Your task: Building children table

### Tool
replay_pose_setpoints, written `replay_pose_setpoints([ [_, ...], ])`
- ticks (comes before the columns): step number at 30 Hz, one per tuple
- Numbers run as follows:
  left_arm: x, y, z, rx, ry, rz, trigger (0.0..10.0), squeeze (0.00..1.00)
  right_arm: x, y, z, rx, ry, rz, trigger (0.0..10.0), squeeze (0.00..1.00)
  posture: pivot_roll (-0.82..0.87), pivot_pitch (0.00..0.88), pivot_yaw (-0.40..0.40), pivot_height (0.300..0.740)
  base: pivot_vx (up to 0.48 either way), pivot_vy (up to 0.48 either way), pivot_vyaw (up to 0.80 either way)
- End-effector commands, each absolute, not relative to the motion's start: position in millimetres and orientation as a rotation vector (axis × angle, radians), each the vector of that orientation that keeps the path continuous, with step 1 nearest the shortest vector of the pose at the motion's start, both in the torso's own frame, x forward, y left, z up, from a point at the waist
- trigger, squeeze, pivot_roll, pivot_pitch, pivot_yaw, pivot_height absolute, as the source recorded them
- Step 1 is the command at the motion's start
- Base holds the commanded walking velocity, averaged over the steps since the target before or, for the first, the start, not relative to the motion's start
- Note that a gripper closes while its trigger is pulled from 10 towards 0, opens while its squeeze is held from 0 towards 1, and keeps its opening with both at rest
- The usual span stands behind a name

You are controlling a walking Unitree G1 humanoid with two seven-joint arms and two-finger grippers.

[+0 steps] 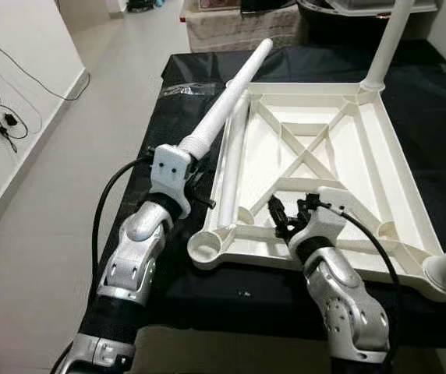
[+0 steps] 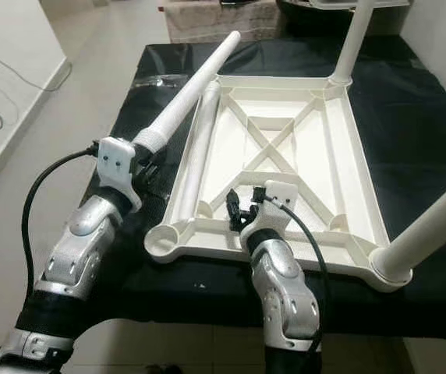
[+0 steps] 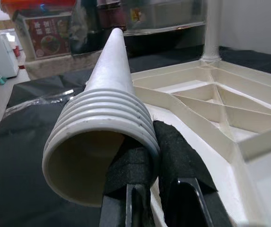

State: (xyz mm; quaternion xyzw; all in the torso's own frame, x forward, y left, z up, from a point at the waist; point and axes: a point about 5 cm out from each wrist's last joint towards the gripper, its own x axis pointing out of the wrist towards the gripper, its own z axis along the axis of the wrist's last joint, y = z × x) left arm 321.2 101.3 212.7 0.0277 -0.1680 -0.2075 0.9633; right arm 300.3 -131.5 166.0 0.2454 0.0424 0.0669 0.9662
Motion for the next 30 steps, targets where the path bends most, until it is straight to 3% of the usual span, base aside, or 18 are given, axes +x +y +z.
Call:
replay_pose_setpoints([
  [1,315.1,101.2,217.9,0.065,-0.361,-0.437,0.0,0.00,301.5,-123.2,154.3,0.621,0.161,0.158,10.0,1.00,0.16,0.107,0.009,0.740,0.000,0.000,0.00],
  [2,311.0,101.9,217.8,0.065,-0.358,-0.440,0.0,0.00,303.9,-121.1,153.7,0.695,0.181,0.188,10.0,1.00,0.16,0.108,0.009,0.740,0.000,0.000,0.00],
  [3,306.9,102.6,217.9,0.066,-0.354,-0.443,0.0,0.00,306.6,-120.7,154.5,0.760,0.186,0.210,10.0,0.00,0.16,0.116,0.003,0.740,0.000,0.000,0.00],
  [5,302.3,102.7,218.2,0.067,-0.350,-0.455,0.0,0.00,309.7,-119.7,155.3,0.842,0.196,0.243,10.0,0.00,0.16,0.117,0.002,0.740,0.000,0.000,0.00],
  [6,298.1,102.7,218.6,0.063,-0.346,-0.463,10.0,0.00,313.8,-120.8,157.0,0.926,0.197,0.260,10.0,0.00,0.17,0.122,-0.001,0.740,0.000,0.000,0.00],
  [12,285.2,102.2,219.4,0.062,-0.333,-0.501,10.0,0.00,328.8,-126.2,168.4,1.181,0.168,0.333,10.0,0.00,0.17,0.128,-0.012,0.740,0.000,0.000,0.00],
  [30,251.5,90.4,214.7,0.003,-0.260,-0.580,10.0,0.00,338.0,-123.0,207.8,1.524,0.104,0.687,10.0,0.00,0.18,0.133,-0.016,0.740,0.000,0.000,0.00],
])
